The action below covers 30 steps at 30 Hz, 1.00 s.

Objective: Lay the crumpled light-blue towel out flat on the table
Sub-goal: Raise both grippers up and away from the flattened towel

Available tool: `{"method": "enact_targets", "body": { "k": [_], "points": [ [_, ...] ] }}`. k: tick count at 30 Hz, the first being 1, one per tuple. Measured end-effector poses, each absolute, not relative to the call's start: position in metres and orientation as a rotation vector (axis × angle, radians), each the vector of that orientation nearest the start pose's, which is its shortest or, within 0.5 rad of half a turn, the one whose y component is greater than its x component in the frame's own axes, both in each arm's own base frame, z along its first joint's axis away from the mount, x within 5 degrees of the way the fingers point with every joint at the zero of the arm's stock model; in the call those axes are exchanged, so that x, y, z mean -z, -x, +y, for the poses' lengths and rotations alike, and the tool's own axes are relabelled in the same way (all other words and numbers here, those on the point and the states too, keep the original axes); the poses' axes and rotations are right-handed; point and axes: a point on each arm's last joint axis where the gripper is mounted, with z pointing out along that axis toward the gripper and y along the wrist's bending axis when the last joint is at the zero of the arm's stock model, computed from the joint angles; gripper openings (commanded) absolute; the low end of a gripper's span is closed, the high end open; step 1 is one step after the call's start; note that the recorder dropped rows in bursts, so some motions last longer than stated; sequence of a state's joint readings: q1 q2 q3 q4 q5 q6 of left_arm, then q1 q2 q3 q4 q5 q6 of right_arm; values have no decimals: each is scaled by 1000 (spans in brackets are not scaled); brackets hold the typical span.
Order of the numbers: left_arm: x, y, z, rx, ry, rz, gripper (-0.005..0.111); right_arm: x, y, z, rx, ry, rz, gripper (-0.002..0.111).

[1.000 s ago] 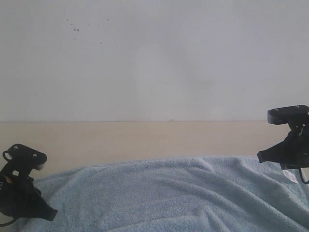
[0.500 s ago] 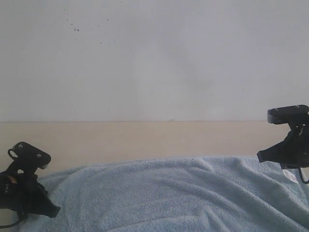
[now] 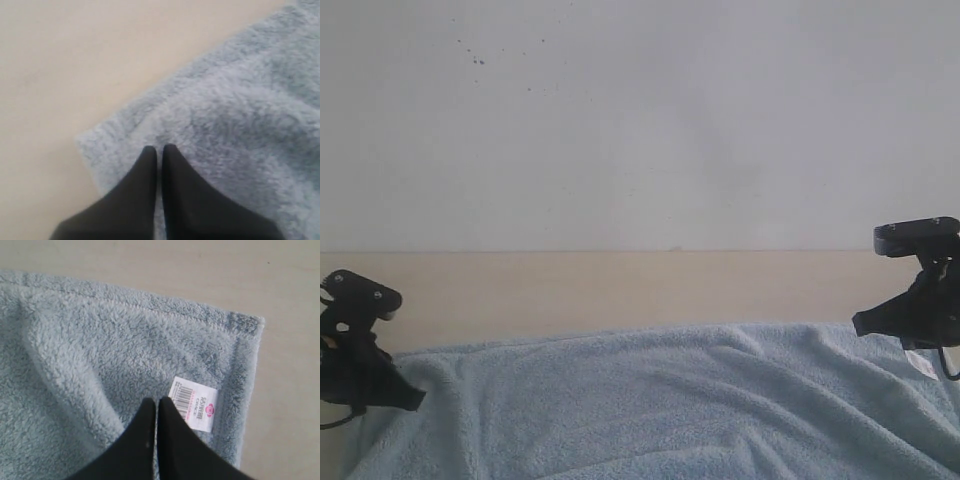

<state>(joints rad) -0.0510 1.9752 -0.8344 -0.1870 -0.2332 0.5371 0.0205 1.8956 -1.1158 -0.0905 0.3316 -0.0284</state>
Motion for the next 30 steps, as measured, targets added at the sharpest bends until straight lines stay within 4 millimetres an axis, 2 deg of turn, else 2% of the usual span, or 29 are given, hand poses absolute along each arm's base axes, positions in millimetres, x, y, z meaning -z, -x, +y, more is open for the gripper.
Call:
{"method": "enact_targets", "body": {
  "k": [4, 7, 9, 12, 15, 19, 25, 30],
  "points": [
    [-94, -351, 1, -201, -393, 2378, 4, -156, -382, 5, 72, 164, 2588, 1],
    [-105, -351, 4, -182, -319, 2367, 4, -144, -384, 5, 72, 167, 2605, 1],
    [-118, -351, 3, -160, -257, 2341, 4, -131, -385, -1, 67, 127, 2632, 1],
    [-149, -348, 3, -86, -95, 2292, 4, -112, -386, -19, 69, 32, 2669, 1],
    [-177, -343, 2, -8, 57, 2234, 4, -108, -387, -37, 61, -77, 2650, 1],
    [-199, -337, 2, 33, 122, 2184, 4, -103, -389, -54, 61, -163, 2613, 1],
    [-199, -333, -1, 54, 126, 2227, 4, -91, -400, -67, 79, -178, 2502, 1],
    [-199, -332, -19, 83, 67, 2233, 4, -83, -409, -75, 120, -123, 2399, 1]
  ]
}}
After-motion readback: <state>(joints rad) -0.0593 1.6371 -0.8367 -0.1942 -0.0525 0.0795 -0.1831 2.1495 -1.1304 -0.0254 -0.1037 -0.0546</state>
